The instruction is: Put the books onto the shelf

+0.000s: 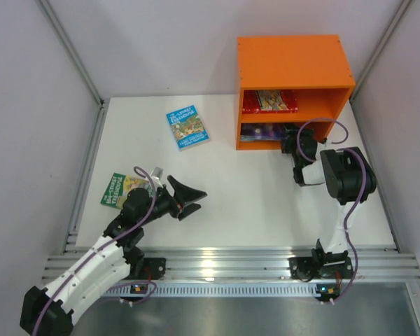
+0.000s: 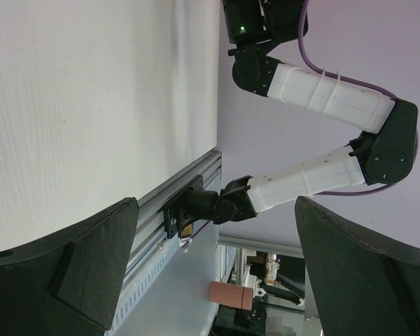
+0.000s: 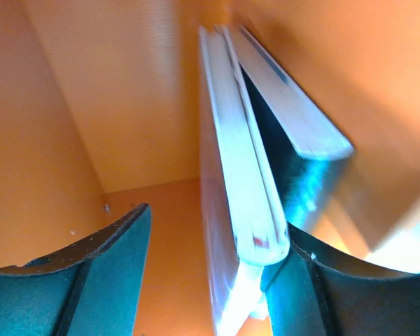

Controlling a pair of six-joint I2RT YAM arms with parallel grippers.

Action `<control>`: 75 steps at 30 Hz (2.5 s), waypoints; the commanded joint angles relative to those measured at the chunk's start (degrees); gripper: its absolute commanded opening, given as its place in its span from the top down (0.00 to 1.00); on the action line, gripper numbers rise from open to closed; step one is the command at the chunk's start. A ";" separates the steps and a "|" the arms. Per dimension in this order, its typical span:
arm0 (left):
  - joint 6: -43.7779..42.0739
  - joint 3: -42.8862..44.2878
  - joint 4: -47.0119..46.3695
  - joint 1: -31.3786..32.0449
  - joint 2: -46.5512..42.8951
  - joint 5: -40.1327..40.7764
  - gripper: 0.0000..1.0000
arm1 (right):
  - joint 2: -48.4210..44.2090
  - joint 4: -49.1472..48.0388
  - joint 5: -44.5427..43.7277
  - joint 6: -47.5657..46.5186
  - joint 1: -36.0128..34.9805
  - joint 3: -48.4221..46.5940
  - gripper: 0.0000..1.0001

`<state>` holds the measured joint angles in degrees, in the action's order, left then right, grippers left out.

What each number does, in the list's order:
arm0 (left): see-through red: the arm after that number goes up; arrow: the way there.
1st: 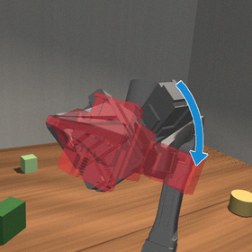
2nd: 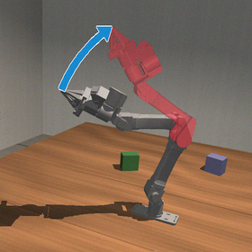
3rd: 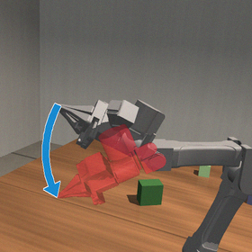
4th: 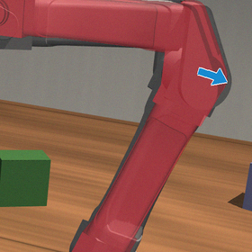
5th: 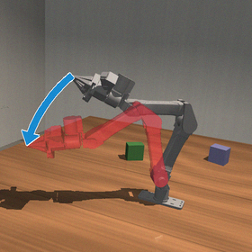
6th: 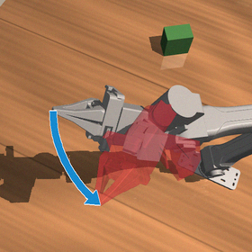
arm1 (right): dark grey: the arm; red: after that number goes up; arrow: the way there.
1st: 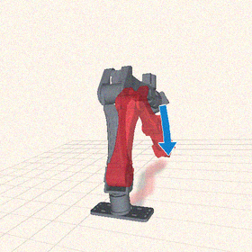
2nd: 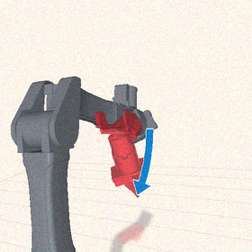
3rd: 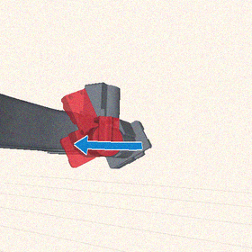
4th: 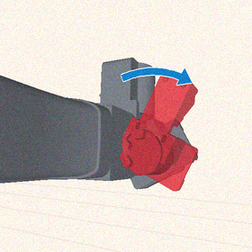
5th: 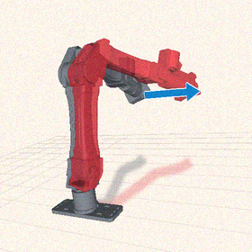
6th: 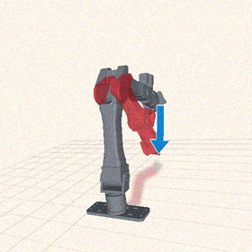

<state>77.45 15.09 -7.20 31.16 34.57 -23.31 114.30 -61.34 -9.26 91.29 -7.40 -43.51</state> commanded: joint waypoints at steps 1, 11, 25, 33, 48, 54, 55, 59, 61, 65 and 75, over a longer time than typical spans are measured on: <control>0.42 0.11 -0.19 -0.22 -2.21 -0.16 0.02 | -7.94 5.24 3.63 4.07 -1.92 0.17 0.39; 0.16 0.64 5.70 -0.13 -8.19 0.81 0.02 | -13.66 25.00 7.93 1.44 -1.48 -2.37 0.38; -0.37 2.22 12.38 -0.22 -12.77 2.21 0.02 | -13.05 28.92 7.67 1.53 -3.15 -1.76 0.53; -1.07 2.66 13.09 -0.13 -12.77 3.01 0.02 | -11.12 25.49 7.50 -1.01 -3.50 -3.07 0.88; -1.86 2.93 11.95 -0.22 -9.87 2.92 0.02 | -4.26 19.24 13.56 -6.82 -2.80 -9.76 1.00; -1.86 2.75 10.90 -0.13 -8.81 2.57 0.02 | -4.09 19.33 15.14 -8.58 -2.53 -10.72 0.93; -1.95 2.75 10.89 -0.22 -8.64 2.57 0.02 | -4.09 19.59 15.58 -8.75 -2.45 -10.81 0.87; -1.78 2.40 10.81 -0.13 -8.81 2.66 0.02 | -4.87 21.69 16.28 -9.46 -2.18 -11.42 0.76; -1.78 2.40 10.81 -0.13 -8.73 2.66 0.02 | -5.40 23.71 16.72 -9.46 -2.18 -11.60 0.71; -1.78 2.31 11.07 -0.22 -9.08 2.48 0.02 | -6.89 27.06 17.52 -9.64 -1.66 -11.78 0.61; -1.51 2.13 11.95 -0.22 -10.22 2.48 0.02 | -9.80 30.93 17.96 -12.10 -0.86 -12.04 0.55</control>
<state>76.34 15.73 6.50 31.16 25.19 -20.95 108.05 -30.20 7.44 81.28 -8.45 -52.99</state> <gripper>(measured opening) 0.978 0.451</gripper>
